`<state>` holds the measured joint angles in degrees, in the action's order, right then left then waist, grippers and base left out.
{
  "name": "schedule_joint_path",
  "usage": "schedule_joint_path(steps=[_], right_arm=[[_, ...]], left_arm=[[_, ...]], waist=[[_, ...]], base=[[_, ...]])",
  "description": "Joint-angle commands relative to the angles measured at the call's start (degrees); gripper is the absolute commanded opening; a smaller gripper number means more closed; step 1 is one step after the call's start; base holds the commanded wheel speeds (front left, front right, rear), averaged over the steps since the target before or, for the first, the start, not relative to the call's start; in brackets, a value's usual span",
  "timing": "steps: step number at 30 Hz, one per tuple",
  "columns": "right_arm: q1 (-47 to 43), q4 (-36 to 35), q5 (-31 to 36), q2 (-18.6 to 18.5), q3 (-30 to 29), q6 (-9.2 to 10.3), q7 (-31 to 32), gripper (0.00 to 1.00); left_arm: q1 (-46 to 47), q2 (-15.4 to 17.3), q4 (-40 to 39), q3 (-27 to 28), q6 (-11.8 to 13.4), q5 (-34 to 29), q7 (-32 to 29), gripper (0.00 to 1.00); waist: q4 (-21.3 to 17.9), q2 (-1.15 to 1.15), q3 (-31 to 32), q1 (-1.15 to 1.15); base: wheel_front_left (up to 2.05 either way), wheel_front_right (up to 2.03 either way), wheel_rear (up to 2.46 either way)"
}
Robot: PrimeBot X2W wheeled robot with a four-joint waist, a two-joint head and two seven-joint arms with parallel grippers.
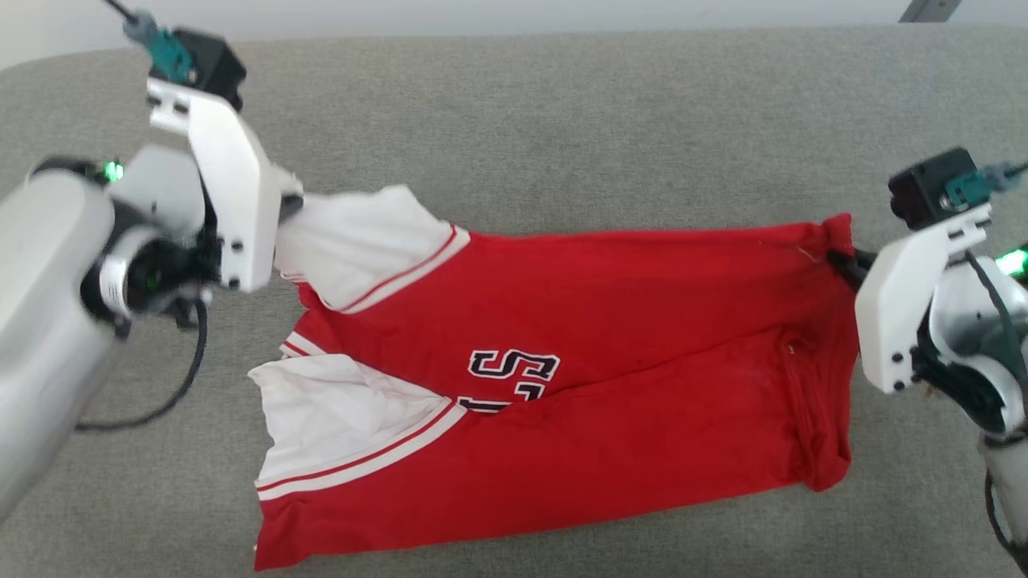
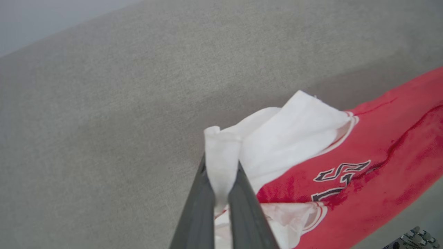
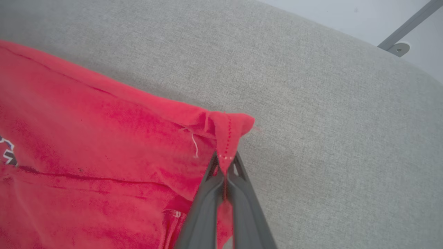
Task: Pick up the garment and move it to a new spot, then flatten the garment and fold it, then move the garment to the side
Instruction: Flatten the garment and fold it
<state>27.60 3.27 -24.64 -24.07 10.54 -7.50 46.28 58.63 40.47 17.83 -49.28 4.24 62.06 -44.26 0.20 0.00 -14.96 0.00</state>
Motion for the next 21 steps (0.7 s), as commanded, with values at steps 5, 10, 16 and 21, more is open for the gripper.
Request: schedule_joint_path(steps=[5, 10, 16, 21], right_arm=[[-5.8, -6.6, -0.3, -1.3, -1.8, 0.02, 1.4, 0.00], [-12.0, -12.5, -1.0, -1.3, -4.5, 0.02, 3.8, 0.00], [-19.2, -16.4, -2.9, -0.4, -6.5, 0.02, 6.1, 0.00], [-21.8, -14.5, -3.3, 1.0, -6.4, 0.02, 6.5, 0.36]], left_arm=[[-7.1, 5.1, -13.4, 0.7, 6.8, 1.5, -0.8, 0.00], [-13.6, 9.9, -26.2, 0.7, 13.5, 2.2, -1.1, 0.00], [-21.0, 12.9, -34.3, -0.3, 19.5, 3.6, -0.6, 0.00], [-25.8, 12.3, -33.6, -1.4, 20.3, 5.4, 0.7, 0.00]], waist=[[0.7, 0.00, 0.5, 0.00], [1.1, 0.00, 0.4, 0.00], [1.1, 0.00, 0.1, 0.00], [0.9, 0.00, -0.2, 0.00]], base=[[0.00, 0.00, 0.00], [0.00, 0.00, 0.00], [0.00, 0.00, 0.00], [0.00, 0.00, 0.00]])
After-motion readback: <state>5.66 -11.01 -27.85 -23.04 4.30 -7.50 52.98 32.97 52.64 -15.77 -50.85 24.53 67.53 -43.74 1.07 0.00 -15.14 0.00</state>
